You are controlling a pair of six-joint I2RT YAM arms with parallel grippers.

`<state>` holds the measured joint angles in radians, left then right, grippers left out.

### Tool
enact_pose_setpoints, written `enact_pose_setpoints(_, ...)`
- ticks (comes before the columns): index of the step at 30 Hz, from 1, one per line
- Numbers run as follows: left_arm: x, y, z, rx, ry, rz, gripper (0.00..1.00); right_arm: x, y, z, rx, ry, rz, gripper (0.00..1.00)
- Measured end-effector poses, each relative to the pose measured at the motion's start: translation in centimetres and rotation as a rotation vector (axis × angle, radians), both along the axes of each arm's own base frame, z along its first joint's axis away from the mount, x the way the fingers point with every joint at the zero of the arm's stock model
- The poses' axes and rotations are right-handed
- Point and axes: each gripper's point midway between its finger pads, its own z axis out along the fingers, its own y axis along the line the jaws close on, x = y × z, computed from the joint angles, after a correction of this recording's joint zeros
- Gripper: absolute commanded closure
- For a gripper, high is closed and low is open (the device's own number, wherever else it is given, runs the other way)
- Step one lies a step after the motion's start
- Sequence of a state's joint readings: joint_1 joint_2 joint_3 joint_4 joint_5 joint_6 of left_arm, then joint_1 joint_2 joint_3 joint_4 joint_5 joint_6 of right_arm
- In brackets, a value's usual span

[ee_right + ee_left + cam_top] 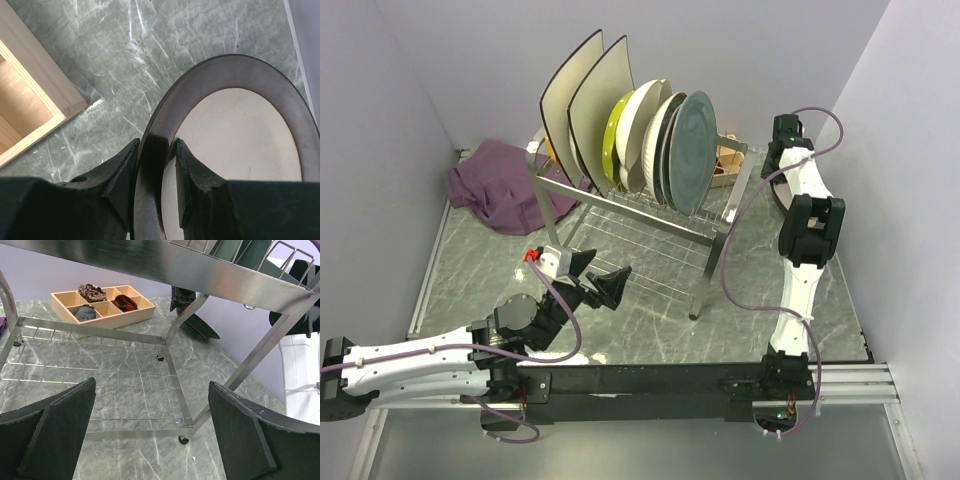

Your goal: Unload the plates from the dish rack

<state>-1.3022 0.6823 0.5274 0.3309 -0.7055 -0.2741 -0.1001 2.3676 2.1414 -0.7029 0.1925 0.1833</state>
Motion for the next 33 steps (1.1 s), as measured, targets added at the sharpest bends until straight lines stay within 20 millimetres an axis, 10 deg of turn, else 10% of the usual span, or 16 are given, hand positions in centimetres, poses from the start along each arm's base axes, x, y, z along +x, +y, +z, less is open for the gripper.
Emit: enact_pose_setpoints(33, -0.1, 0.4, 0.6, -0.023, -0.006, 0.0, 0.0, -0.4, 3.0, -2.4, 0.167, -0.053, 0.026, 0.46)
